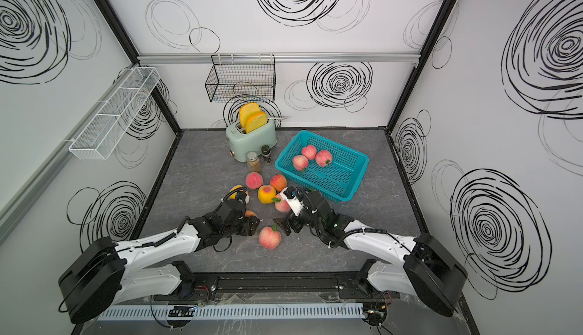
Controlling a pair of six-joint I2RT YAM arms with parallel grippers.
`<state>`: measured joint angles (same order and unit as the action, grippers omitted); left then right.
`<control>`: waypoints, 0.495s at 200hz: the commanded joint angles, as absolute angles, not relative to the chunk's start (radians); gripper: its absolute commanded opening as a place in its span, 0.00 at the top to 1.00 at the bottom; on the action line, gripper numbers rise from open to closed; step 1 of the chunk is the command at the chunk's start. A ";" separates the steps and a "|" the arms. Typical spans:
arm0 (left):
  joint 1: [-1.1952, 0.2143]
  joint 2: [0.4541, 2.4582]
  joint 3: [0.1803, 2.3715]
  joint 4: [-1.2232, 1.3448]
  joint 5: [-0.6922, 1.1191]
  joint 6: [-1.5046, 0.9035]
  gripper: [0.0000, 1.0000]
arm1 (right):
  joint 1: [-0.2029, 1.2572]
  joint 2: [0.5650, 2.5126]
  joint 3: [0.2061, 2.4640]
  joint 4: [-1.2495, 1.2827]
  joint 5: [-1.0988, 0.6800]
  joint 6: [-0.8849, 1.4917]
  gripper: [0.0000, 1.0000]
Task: Put the peaches into the basket
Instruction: Pick up the peach from the center of the board.
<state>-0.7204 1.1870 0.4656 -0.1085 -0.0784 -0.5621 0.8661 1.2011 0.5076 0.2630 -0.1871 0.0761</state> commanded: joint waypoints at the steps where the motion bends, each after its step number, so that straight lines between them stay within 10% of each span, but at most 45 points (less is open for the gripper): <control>1: -0.727 1.151 0.509 -0.132 -0.072 -0.565 0.24 | 0.862 1.176 0.497 0.273 -0.216 0.056 0.01; 99: -0.721 1.034 0.603 -0.148 0.126 -0.599 0.24 | 0.914 1.086 0.482 0.322 -0.253 0.004 0.01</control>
<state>-0.7219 1.0649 0.5560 -0.1631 0.0360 -0.5735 0.8871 1.1133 0.4816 0.2882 -0.2455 0.0463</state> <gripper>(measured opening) 0.765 0.993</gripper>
